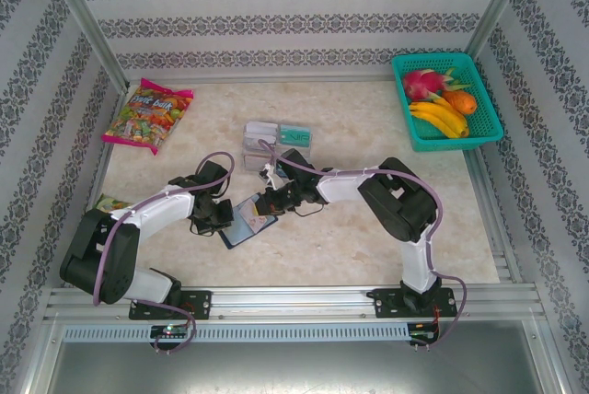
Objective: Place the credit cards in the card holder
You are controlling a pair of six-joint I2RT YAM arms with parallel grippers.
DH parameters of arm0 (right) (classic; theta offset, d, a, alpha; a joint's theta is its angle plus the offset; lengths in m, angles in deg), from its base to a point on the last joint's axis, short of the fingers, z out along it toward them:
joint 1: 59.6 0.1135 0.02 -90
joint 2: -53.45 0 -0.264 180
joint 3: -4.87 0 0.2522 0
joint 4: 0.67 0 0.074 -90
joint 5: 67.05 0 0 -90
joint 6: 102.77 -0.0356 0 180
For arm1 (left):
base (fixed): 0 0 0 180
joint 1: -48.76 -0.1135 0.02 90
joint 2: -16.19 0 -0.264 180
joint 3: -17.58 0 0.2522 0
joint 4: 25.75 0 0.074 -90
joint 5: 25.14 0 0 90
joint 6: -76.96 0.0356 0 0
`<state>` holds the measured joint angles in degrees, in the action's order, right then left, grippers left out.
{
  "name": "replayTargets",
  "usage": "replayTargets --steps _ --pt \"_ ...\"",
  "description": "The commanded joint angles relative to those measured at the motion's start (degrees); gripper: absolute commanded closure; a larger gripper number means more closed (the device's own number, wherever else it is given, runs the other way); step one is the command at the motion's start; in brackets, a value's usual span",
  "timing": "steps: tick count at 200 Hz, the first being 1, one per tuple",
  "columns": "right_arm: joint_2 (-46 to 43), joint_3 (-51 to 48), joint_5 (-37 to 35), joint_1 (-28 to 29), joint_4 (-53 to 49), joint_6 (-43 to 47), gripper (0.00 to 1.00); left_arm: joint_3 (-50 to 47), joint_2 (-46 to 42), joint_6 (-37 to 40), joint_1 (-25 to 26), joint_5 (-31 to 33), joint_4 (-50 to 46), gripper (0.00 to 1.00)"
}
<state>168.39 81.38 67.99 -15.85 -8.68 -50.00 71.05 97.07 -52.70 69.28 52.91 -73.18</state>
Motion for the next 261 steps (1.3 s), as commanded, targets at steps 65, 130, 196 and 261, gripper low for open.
replayTargets --steps 65,130,196,261 --pt "2.6 2.2 2.8 1.3 1.8 -1.0 1.0 -1.6 1.3 0.8 -0.5 3.0 -0.2 1.0" --pt "4.3 4.2 4.8 1.3 2.6 -2.2 1.0 -1.7 0.9 0.9 -0.4 3.1 -0.2 1.0" --pt "6.5 4.8 3.5 2.2 4.2 -3.2 1.0 -2.1 0.9 0.8 -0.4 3.0 0.1 1.0" --pt "5.9 4.4 1.8 2.1 5.1 -4.2 1.0 -1.9 0.3 0.8 -0.4 3.0 -0.4 1.0"
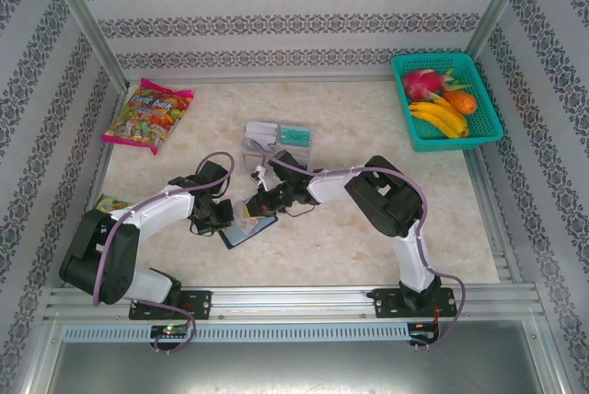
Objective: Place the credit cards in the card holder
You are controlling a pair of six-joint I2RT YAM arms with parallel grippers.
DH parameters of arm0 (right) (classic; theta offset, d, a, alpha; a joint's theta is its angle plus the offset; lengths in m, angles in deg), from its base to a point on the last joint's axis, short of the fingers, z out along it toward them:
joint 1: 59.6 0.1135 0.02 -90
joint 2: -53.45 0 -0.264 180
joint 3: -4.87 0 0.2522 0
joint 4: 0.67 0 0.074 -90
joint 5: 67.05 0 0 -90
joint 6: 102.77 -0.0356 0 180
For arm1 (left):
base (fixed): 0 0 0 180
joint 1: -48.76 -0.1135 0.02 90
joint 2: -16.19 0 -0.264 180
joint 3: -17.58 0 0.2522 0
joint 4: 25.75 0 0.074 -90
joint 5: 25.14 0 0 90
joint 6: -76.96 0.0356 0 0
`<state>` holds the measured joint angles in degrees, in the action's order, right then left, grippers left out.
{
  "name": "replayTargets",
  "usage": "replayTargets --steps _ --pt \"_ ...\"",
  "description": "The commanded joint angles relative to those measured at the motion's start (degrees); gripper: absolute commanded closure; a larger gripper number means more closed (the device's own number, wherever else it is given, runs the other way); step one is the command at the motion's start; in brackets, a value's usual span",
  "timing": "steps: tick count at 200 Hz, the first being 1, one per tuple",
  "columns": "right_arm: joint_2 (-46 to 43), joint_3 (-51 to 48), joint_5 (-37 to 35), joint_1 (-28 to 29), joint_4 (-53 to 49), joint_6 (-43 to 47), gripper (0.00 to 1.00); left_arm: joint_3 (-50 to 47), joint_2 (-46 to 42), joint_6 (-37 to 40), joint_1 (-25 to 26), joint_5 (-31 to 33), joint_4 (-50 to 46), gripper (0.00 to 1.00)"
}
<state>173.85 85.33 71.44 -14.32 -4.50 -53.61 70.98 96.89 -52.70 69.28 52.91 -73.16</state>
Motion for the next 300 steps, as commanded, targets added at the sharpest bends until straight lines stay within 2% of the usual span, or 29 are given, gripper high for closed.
replayTargets --steps 1,93,140,164,185,209,231,300 --pt "0.5 0.5 -1.6 0.6 0.9 -0.6 1.0 -1.8 0.4 0.8 -0.4 3.0 -0.4 1.0" --pt "0.7 -1.5 -5.0 4.3 0.9 -2.0 1.0 -1.4 -0.3 0.6 -0.4 2.9 -1.2 1.0" --pt "0.4 -2.6 -7.5 3.7 0.1 -1.4 1.0 2.0 -5.6 0.6 -0.4 6.4 -7.7 0.73" --pt "0.3 -3.0 -8.1 3.8 -0.2 -1.0 1.0 4.2 -7.5 0.6 -0.6 7.4 -10.7 0.67" --pt "0.0 -3.4 -9.0 3.8 -0.4 -0.8 1.0 4.2 -7.7 0.3 -0.6 6.4 -11.5 0.71" --pt "-0.6 -3.4 -9.6 3.9 -1.0 -0.6 1.0 1.8 -7.6 -0.4 -0.6 5.6 -10.5 0.84" --pt "-1.0 -3.0 -10.0 4.1 -1.9 -0.1 1.0 0.4 -7.0 -0.9 -0.6 5.0 -10.0 0.92" --pt "-1.2 -1.3 -10.9 4.9 -4.3 0.9 1.0 -1.9 -2.8 -0.9 -0.6 5.2 -6.7 0.98"
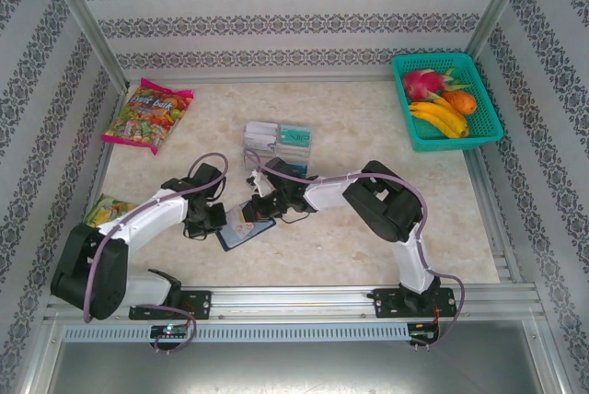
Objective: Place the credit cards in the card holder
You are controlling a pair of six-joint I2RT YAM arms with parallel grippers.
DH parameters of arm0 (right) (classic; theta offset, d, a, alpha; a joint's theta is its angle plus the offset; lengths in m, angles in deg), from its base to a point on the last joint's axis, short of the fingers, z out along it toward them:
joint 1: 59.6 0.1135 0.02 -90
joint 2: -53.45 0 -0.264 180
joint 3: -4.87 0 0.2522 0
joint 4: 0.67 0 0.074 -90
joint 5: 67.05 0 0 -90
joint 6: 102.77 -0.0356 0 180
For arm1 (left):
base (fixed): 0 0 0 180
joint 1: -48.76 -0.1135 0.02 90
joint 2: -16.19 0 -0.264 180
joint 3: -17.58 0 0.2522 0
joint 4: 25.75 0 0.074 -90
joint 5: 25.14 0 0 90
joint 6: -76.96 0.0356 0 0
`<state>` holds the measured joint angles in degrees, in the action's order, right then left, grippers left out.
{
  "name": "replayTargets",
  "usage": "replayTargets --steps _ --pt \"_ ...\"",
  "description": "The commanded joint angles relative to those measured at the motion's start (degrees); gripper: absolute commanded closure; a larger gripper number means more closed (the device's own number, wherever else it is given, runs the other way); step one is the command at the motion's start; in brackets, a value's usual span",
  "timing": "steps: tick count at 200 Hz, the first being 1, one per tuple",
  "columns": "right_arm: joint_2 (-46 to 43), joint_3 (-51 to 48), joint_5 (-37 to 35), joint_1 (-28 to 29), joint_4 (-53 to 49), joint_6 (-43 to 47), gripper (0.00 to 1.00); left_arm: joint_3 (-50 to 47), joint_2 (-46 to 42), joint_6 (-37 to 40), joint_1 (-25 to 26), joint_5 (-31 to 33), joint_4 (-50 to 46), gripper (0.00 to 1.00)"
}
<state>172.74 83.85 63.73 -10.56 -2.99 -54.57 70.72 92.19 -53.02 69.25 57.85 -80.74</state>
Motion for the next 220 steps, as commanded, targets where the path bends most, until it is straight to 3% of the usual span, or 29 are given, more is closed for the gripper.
replayTargets --steps 1,52,90,128,220 --pt "0.0 0.2 -3.2 1.1 -5.8 1.9 1.0 -1.7 2.0 -0.7 -0.6 0.2 0.9 0.98" --pt "-0.7 0.9 -5.2 1.6 -9.0 3.1 1.0 -2.8 3.4 -0.5 -0.6 0.5 3.1 1.0" --pt "-3.2 1.5 -6.8 1.9 -11.9 4.4 0.84 -2.2 3.8 -0.5 -0.6 -0.1 3.6 1.0" --pt "-6.7 3.2 -10.2 1.9 -18.0 7.4 0.79 -2.1 3.9 -0.2 -0.7 0.3 3.4 1.0" --pt "-6.0 8.4 -16.2 3.6 -26.6 11.0 0.8 -2.2 3.4 -0.1 -0.6 0.0 3.8 1.0"
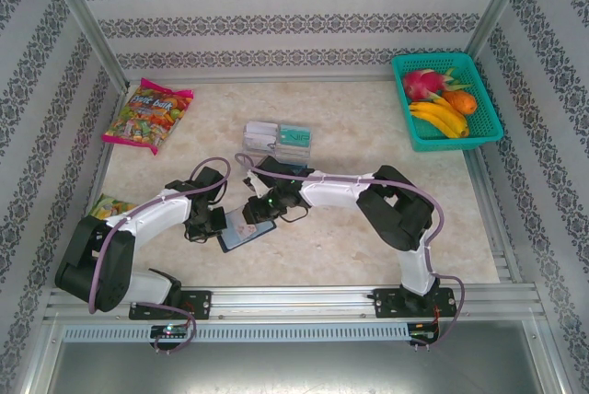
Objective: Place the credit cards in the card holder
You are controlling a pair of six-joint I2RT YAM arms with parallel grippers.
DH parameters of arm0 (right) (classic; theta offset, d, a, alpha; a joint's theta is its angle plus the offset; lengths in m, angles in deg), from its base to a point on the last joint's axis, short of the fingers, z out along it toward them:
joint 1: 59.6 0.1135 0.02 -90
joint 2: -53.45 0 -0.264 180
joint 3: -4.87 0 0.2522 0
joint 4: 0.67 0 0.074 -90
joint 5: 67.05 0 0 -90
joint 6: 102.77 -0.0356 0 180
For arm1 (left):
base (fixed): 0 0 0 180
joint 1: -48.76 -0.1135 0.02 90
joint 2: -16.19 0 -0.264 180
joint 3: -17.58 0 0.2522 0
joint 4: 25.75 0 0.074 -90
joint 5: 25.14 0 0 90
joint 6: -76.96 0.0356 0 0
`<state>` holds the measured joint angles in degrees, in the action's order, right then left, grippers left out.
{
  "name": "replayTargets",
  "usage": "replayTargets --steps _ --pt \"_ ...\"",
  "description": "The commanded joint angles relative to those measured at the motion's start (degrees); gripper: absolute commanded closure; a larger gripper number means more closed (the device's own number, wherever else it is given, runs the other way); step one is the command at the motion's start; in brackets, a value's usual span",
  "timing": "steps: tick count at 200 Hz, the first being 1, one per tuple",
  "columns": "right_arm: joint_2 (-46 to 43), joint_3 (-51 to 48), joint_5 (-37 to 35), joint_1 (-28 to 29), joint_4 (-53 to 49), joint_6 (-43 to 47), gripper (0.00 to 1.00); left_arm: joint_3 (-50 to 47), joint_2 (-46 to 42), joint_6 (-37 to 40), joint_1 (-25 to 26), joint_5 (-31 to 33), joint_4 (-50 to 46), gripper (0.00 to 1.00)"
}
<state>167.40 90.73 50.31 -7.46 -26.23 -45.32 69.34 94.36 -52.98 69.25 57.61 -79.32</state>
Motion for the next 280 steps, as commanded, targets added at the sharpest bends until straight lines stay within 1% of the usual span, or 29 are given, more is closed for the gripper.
replayTargets --steps 1,23,54,148,184,206,264,280 --pt "-0.7 1.6 -2.8 0.5 -3.4 1.9 0.81 -0.8 1.3 -0.1 -0.6 0.2 2.4 1.0" --pt "0.1 3.0 -3.7 1.0 -5.2 2.5 0.87 -0.8 1.5 0.0 -0.6 0.0 2.7 1.0" --pt "1.8 4.8 -3.4 1.6 -6.0 2.8 0.9 -1.0 1.9 0.0 -0.6 -0.2 3.2 1.0" --pt "5.3 8.1 -1.1 2.3 -4.8 1.6 0.9 -1.4 1.6 0.0 -0.7 -0.6 3.6 1.0" --pt "6.3 9.8 -0.5 2.6 -7.5 3.1 0.89 -1.0 1.2 0.1 -0.6 -0.7 3.3 1.0" --pt "6.3 10.1 -1.4 3.4 -9.1 3.9 0.88 -1.1 0.9 0.1 -0.7 -0.4 3.3 1.0" --pt "8.1 11.2 -2.4 4.0 -10.4 4.6 0.88 -1.1 1.0 0.1 -0.7 -0.8 3.6 1.0" --pt "8.7 11.6 -1.3 4.4 -9.9 4.2 0.88 -1.0 1.0 0.0 -0.6 -0.8 3.5 1.0"
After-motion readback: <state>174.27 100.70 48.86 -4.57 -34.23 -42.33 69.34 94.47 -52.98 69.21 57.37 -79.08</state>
